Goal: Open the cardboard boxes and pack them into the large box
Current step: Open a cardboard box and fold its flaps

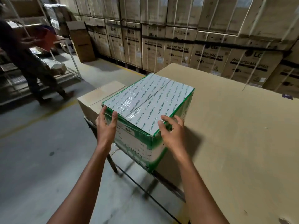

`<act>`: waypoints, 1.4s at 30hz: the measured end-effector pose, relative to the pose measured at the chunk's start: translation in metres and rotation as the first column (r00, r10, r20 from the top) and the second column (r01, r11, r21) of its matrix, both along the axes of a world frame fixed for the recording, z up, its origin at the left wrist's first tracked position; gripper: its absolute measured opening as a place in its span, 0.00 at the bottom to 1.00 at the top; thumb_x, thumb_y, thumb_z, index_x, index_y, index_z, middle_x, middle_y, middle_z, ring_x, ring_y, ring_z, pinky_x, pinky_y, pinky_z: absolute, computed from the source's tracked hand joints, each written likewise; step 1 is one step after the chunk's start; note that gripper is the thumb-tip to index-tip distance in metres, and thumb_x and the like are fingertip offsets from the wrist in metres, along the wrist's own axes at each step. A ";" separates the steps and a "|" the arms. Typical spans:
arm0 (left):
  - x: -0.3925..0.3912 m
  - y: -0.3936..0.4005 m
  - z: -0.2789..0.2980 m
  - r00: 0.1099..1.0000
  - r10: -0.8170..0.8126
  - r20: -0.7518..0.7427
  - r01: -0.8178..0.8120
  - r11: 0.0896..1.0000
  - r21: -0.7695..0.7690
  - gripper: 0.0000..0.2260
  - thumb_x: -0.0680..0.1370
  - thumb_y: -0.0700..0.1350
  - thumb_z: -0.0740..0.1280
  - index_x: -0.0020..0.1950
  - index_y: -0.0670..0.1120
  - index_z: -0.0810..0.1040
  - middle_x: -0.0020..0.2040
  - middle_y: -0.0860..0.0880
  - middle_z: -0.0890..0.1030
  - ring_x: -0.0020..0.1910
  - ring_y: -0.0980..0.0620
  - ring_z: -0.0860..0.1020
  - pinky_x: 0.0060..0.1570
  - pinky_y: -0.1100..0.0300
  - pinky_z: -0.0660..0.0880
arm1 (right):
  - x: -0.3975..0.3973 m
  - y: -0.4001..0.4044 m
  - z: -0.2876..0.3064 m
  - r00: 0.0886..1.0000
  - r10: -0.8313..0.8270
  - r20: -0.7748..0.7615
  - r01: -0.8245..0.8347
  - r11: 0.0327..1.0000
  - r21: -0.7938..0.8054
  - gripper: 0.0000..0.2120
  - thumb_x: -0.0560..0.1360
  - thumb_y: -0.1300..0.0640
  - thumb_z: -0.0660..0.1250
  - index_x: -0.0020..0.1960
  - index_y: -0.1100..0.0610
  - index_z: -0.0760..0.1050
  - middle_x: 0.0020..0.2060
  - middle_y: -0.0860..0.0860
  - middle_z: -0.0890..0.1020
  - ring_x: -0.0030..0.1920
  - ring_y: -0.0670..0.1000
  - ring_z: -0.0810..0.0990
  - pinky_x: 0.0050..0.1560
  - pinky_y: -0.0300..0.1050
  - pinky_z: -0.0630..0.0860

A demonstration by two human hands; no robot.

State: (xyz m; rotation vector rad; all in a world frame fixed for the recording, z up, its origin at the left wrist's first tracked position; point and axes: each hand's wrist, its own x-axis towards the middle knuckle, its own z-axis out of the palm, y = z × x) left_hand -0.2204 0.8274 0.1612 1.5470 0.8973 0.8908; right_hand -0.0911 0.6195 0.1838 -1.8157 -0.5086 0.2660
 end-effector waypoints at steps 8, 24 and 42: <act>0.024 0.052 -0.011 0.987 -0.134 0.088 0.150 0.963 -0.226 0.46 0.74 0.68 0.68 0.82 0.56 0.47 0.78 0.43 0.63 0.72 0.41 0.67 0.70 0.30 0.60 | -0.005 0.014 0.007 0.998 -0.033 -0.051 0.030 0.998 -0.056 0.22 0.77 0.46 0.72 0.69 0.39 0.74 0.82 0.48 0.52 0.80 0.50 0.55 0.68 0.40 0.58; 0.049 -0.034 0.001 0.893 -0.438 0.104 0.358 0.831 0.427 0.20 0.78 0.58 0.68 0.69 0.55 0.77 0.65 0.54 0.74 0.66 0.46 0.72 0.60 0.42 0.76 | -0.012 -0.137 -0.033 0.886 -0.451 -0.105 0.449 0.892 -0.047 0.16 0.81 0.56 0.67 0.65 0.41 0.79 0.66 0.42 0.79 0.65 0.40 0.77 0.67 0.47 0.75; 0.049 -0.150 -0.015 0.741 -0.600 -0.303 0.629 0.461 0.626 0.21 0.73 0.65 0.72 0.64 0.61 0.78 0.67 0.65 0.77 0.64 0.64 0.74 0.65 0.51 0.68 | -0.048 -0.217 -0.024 0.763 -0.618 -0.188 0.640 0.763 0.091 0.13 0.84 0.44 0.58 0.59 0.42 0.81 0.53 0.42 0.86 0.56 0.45 0.82 0.57 0.49 0.78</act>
